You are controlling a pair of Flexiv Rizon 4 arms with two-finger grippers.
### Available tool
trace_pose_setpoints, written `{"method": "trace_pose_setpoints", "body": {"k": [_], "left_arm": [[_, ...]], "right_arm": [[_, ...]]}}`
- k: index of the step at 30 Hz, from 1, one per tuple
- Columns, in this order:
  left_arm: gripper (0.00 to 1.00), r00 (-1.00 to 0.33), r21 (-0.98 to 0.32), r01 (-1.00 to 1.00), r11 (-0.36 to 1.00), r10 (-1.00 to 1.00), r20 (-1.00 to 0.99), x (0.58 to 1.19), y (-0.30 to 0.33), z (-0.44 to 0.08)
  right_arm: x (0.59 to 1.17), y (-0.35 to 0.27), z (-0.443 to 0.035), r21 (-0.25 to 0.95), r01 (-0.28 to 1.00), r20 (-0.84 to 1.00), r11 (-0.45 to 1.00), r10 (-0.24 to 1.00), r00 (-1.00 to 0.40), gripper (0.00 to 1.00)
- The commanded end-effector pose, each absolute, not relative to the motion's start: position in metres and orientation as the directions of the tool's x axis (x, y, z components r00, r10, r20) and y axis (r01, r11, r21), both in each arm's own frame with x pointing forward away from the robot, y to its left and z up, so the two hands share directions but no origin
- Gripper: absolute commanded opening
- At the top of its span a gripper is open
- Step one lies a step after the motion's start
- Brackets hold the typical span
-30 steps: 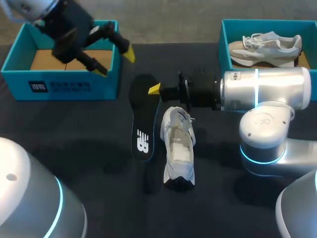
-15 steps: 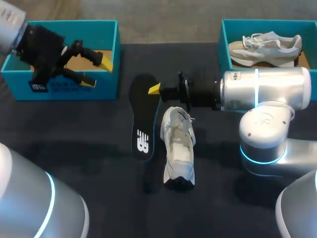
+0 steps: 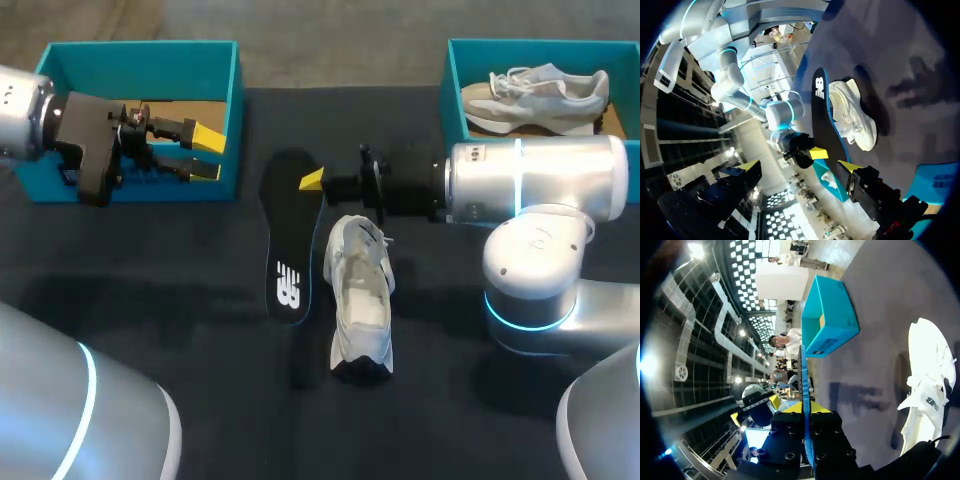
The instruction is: Take the shoe out of the shoebox, open the shoe tongue, remove and reinsert the insole, then place the shoe into the shoebox
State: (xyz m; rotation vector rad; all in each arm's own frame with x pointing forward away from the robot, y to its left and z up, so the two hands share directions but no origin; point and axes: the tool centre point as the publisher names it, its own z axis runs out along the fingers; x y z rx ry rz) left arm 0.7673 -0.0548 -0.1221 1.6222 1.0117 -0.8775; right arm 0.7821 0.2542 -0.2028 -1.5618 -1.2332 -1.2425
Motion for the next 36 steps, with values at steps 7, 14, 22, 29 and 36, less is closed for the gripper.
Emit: {"method": "trace_pose_setpoints", "body": {"k": [7,14,22,29,36], "left_arm": [[1.00,0.385,0.358,0.915,-0.186,0.138,-0.912,0.776,-0.054,-0.123],[1.00,0.327,0.320,0.944,-0.078,0.091,-0.941,0.776,-0.050,-0.144],[1.00,0.278,0.276,0.959,-0.066,0.033,-0.960,0.780,-0.054,-0.171],[1.00,0.247,0.247,0.966,-0.076,-0.020,-0.969,0.787,-0.069,-0.185],[1.00,0.227,0.231,0.969,-0.088,-0.050,-0.973,0.791,-0.084,-0.191]], "right_arm": [[0.782,0.257,-0.202,-0.003,0.972,0.973,-0.233,0.223,0.056,0.00],[0.782,0.257,-0.202,-0.003,0.972,0.973,-0.233,0.223,0.056,0.00],[0.782,0.257,-0.202,-0.003,0.972,0.973,-0.233,0.223,0.056,0.00],[0.782,0.257,-0.202,-0.003,0.972,0.973,-0.233,0.223,0.056,0.00],[0.782,0.257,-0.202,-0.003,0.972,0.973,-0.233,0.223,0.056,0.00]]}}
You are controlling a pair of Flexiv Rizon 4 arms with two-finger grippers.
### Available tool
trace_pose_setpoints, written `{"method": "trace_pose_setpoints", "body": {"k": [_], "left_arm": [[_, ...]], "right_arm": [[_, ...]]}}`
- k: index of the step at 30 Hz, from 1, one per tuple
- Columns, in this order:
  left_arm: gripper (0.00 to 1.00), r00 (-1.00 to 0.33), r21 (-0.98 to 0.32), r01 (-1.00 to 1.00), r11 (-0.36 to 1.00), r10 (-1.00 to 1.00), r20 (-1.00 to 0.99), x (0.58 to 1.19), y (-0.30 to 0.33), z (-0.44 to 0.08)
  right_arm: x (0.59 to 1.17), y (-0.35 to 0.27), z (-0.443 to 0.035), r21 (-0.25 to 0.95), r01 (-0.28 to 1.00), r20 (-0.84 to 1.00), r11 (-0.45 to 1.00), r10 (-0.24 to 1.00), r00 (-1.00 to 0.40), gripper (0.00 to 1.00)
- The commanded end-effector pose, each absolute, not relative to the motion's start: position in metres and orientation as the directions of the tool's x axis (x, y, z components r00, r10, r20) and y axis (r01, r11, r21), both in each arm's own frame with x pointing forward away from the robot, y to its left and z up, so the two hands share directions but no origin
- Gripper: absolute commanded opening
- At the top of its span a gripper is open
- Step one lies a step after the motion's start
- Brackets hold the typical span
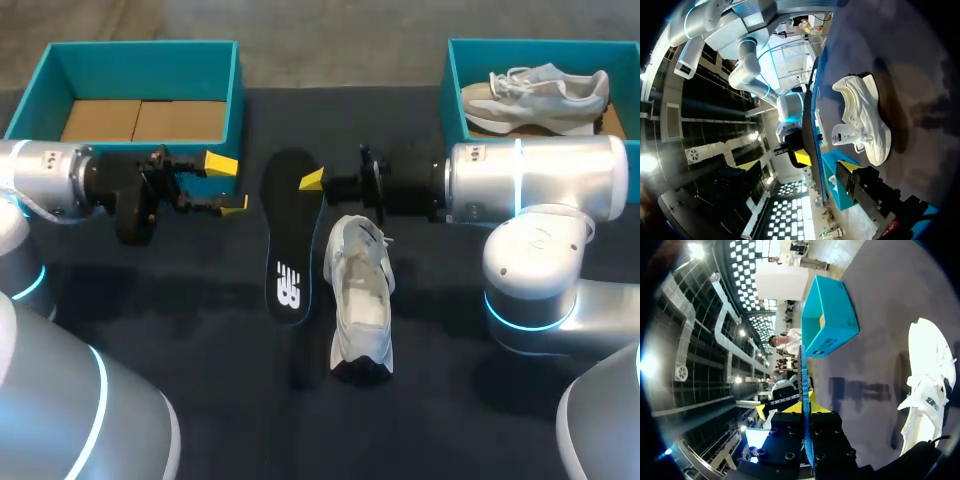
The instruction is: Take the shoe out of the shoebox, open the shoe tongue, remove and reinsert the insole, then place the shoe into the shoebox
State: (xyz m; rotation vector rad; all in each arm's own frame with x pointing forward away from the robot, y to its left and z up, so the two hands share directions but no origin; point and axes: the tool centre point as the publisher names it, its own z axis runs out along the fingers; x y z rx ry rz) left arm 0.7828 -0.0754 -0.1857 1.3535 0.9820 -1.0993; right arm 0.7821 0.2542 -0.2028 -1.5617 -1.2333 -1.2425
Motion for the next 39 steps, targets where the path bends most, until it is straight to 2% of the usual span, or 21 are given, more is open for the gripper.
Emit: {"method": "trace_pose_setpoints", "body": {"k": [1,6,9,11,14,16,17,18,26,39], "left_arm": [[1.00,0.227,0.231,0.969,-0.087,-0.052,-0.973,0.791,-0.087,-0.192],[0.99,0.209,0.216,0.972,-0.088,-0.082,-0.974,0.791,-0.099,-0.198],[0.93,0.207,0.215,0.972,-0.099,-0.082,-0.975,0.790,-0.107,-0.199],[0.87,0.211,0.218,0.971,-0.101,-0.080,-0.974,0.789,-0.110,-0.199],[0.66,0.210,0.218,0.971,-0.103,-0.082,-0.974,0.789,-0.112,-0.199],[0.62,0.210,0.218,0.971,-0.101,-0.084,-0.974,0.790,-0.113,-0.199],[0.54,0.210,0.218,0.971,-0.099,-0.085,-0.974,0.790,-0.114,-0.198],[0.51,0.210,0.218,0.971,-0.099,-0.086,-0.974,0.789,-0.114,-0.198],[0.48,0.197,0.206,0.973,-0.104,-0.091,-0.976,0.787,-0.117,-0.200],[0.31,0.204,0.213,0.973,-0.092,-0.096,-0.974,0.792,-0.124,-0.200]], "right_arm": [[0.782,0.257,-0.202,-0.003,0.972,0.973,-0.233,0.223,0.056,0.00],[0.782,0.257,-0.202,-0.003,0.972,0.973,-0.233,0.223,0.056,0.00],[0.782,0.257,-0.202,-0.003,0.972,0.973,-0.233,0.223,0.056,0.00],[0.782,0.257,-0.202,-0.003,0.972,0.973,-0.233,0.223,0.056,0.00],[0.782,0.257,-0.202,-0.003,0.972,0.973,-0.233,0.223,0.056,0.00],[0.782,0.257,-0.202,-0.003,0.972,0.973,-0.233,0.223,0.056,0.00],[0.782,0.257,-0.202,-0.003,0.972,0.973,-0.233,0.223,0.056,0.00],[0.782,0.257,-0.202,-0.003,0.972,0.973,-0.233,0.223,0.056,0.00],[0.782,0.257,-0.202,-0.003,0.972,0.973,-0.233,0.223,0.056,0.00],[0.782,0.257,-0.202,-0.003,0.972,0.973,-0.233,0.223,0.056,0.00]]}}
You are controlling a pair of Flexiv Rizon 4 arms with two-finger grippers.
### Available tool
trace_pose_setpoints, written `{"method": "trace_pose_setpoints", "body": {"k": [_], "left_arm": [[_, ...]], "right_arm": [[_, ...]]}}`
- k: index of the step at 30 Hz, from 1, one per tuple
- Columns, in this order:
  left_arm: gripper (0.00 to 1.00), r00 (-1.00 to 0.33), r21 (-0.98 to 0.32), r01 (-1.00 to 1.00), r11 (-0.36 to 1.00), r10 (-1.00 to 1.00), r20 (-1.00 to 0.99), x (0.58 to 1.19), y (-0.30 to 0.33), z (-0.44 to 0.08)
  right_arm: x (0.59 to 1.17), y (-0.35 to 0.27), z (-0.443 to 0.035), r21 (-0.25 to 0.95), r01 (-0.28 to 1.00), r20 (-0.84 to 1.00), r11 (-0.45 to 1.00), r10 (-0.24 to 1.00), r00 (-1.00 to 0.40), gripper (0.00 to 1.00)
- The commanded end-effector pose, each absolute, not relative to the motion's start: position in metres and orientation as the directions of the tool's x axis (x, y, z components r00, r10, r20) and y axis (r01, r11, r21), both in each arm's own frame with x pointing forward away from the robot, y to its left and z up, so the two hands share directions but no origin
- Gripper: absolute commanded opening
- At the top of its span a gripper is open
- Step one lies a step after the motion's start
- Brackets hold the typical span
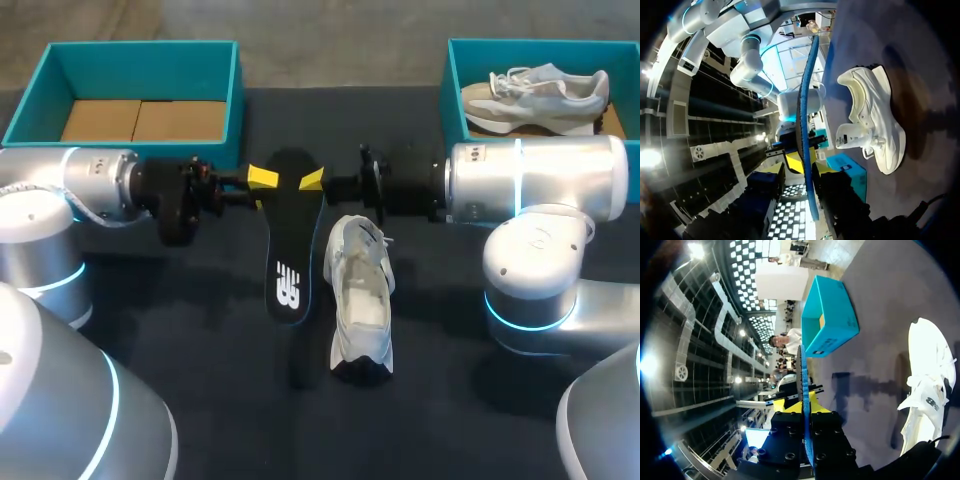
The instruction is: Take the shoe out of the shoebox, open the shoe tongue, remove and reinsert the insole, then place the shoe into the shoebox
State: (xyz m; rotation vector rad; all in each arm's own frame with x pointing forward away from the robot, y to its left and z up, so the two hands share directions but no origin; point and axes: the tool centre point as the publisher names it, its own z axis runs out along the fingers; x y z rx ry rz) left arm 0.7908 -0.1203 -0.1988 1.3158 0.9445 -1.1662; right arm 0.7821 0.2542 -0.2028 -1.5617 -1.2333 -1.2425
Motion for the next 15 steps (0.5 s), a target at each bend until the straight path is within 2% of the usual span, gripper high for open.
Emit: {"method": "trace_pose_setpoints", "body": {"k": [1,4,9,11,12,15], "left_arm": [[0.27,0.205,0.213,0.973,-0.092,-0.095,-0.974,0.7925,-0.1245,-0.2000],[0.22,0.207,0.216,0.972,-0.092,-0.095,-0.974,0.7936,-0.1262,-0.1996],[0.19,0.211,0.219,0.972,-0.090,-0.093,-0.973,0.7965,-0.1282,-0.2004],[0.13,0.211,0.219,0.972,-0.088,-0.093,-0.973,0.7971,-0.1287,-0.2010],[0.00,0.213,0.220,0.972,-0.087,-0.090,-0.973,0.7975,-0.1295,-0.2021],[0.00,0.214,0.221,0.971,-0.087,-0.087,-0.973,0.7979,-0.1310,-0.2041]], "right_arm": [[0.7818,0.2567,-0.2020,-0.003,0.972,0.973,-0.233,0.223,0.056,0.00],[0.7818,0.2567,-0.2020,-0.003,0.972,0.973,-0.233,0.223,0.056,0.00],[0.7818,0.2567,-0.2020,-0.003,0.972,0.973,-0.233,0.223,0.056,0.00],[0.7818,0.2567,-0.2020,-0.003,0.972,0.973,-0.233,0.223,0.056,0.00],[0.7818,0.2567,-0.2020,-0.003,0.972,0.973,-0.233,0.223,0.056,0.00],[0.7818,0.2567,-0.2020,-0.003,0.972,0.973,-0.233,0.223,0.056,0.00]]}}
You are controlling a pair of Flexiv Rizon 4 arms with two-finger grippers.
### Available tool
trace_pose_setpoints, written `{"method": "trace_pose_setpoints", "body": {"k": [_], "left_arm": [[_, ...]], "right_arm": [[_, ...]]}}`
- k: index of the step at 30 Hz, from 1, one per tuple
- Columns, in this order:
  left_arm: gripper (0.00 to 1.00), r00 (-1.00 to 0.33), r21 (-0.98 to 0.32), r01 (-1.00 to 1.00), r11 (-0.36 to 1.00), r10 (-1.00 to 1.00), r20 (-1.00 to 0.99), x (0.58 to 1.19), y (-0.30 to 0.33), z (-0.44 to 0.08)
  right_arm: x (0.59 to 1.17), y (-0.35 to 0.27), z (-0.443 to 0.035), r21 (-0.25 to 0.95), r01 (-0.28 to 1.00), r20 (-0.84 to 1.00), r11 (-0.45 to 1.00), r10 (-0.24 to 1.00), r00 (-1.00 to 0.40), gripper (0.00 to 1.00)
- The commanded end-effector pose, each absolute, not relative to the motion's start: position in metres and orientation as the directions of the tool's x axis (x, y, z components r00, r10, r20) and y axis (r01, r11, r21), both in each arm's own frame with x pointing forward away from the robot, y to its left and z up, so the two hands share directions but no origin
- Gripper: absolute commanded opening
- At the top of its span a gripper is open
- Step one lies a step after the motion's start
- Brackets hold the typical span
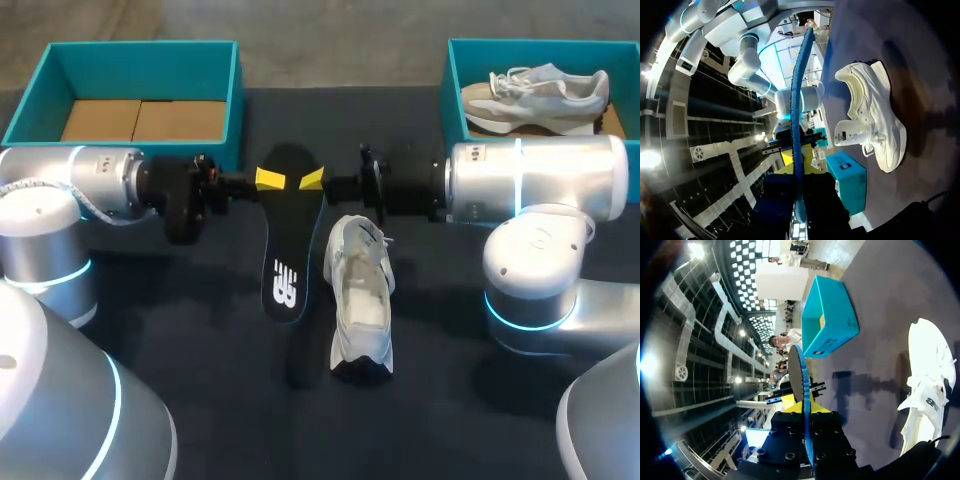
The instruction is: Take the shoe out of the shoebox, open the shoe tongue, remove and reinsert the insole, then place the shoe into the shoebox
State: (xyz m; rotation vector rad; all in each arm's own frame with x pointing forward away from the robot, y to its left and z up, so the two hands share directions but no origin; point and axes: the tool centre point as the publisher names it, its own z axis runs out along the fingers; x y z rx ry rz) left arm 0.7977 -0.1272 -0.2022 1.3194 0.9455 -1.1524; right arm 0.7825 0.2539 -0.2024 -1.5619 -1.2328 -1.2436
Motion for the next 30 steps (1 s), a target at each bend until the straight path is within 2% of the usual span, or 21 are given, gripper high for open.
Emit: {"method": "trace_pose_setpoints", "body": {"k": [1,7,8,9,10,30], "left_arm": [[0.00,0.214,0.221,0.971,-0.088,-0.086,-0.973,0.798,-0.131,-0.204],[0.00,0.216,0.224,0.971,-0.087,-0.085,-0.973,0.798,-0.132,-0.206],[0.00,0.217,0.224,0.971,-0.087,-0.085,-0.973,0.798,-0.132,-0.206],[0.00,0.218,0.225,0.971,-0.086,-0.085,-0.972,0.798,-0.132,-0.206],[0.00,0.218,0.225,0.971,-0.086,-0.086,-0.972,0.798,-0.132,-0.206],[0.00,0.173,0.179,0.982,-0.058,-0.093,-0.980,0.792,-0.130,-0.203]], "right_arm": [[0.782,0.257,-0.202,-0.003,0.972,0.973,-0.233,0.223,0.056,0.00],[0.782,0.257,-0.202,-0.003,0.972,0.973,-0.234,0.222,0.056,0.00],[0.782,0.257,-0.202,-0.004,0.972,0.973,-0.234,0.221,0.058,0.08],[0.781,0.256,-0.202,-0.007,0.972,0.973,-0.235,0.221,0.060,0.47],[0.781,0.256,-0.202,-0.008,0.972,0.973,-0.235,0.220,0.061,1.00],[0.766,0.222,-0.197,0.003,0.967,0.935,-0.255,0.343,0.088,1.00]]}}
